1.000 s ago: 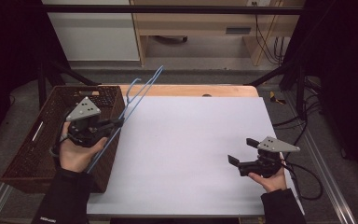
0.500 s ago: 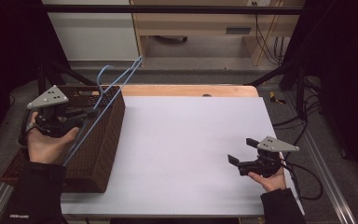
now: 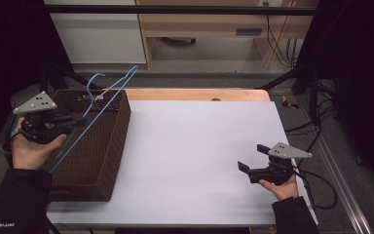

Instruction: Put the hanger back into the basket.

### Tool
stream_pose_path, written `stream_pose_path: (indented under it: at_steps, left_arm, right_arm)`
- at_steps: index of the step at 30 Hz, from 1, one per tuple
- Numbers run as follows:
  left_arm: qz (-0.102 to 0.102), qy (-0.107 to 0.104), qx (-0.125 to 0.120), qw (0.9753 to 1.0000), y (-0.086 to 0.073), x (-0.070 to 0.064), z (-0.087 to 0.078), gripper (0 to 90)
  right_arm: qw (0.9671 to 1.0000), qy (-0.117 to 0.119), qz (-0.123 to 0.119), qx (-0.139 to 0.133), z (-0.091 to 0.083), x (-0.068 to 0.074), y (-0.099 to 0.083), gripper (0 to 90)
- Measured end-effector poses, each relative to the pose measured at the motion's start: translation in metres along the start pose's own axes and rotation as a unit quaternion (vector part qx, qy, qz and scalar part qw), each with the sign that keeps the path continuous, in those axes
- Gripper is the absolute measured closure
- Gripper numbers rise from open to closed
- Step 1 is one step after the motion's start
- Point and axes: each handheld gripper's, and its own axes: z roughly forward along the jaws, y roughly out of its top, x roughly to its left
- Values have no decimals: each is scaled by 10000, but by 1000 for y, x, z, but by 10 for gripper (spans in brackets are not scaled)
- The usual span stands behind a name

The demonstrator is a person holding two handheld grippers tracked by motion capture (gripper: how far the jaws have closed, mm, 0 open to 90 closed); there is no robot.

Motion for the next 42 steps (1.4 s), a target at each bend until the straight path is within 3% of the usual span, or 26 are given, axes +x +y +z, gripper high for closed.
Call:
stream_pose_path:
  at_steps: [13,24,35,40,42]
  left_arm:
    - [-29,205,237,9995,-19,29,-15,873]
    - [-135,204,395,9989,-41,53,-19,873]
    - [-68,43,666,9977,-67,67,-7,873]
    - [-51,-75,863,9962,-80,67,4,873]
    - [-42,-20,978,9952,-84,66,10,873]
  right_arm:
    - [10000,-5,9,28,1,0,-1,35]
    - [10000,-15,-1,42,1,0,-1,35]
    - [10000,-25,-15,71,3,0,-1,35]
    - [10000,-23,-20,86,3,0,-2,35]
    - [9999,-24,-11,97,4,0,-2,35]
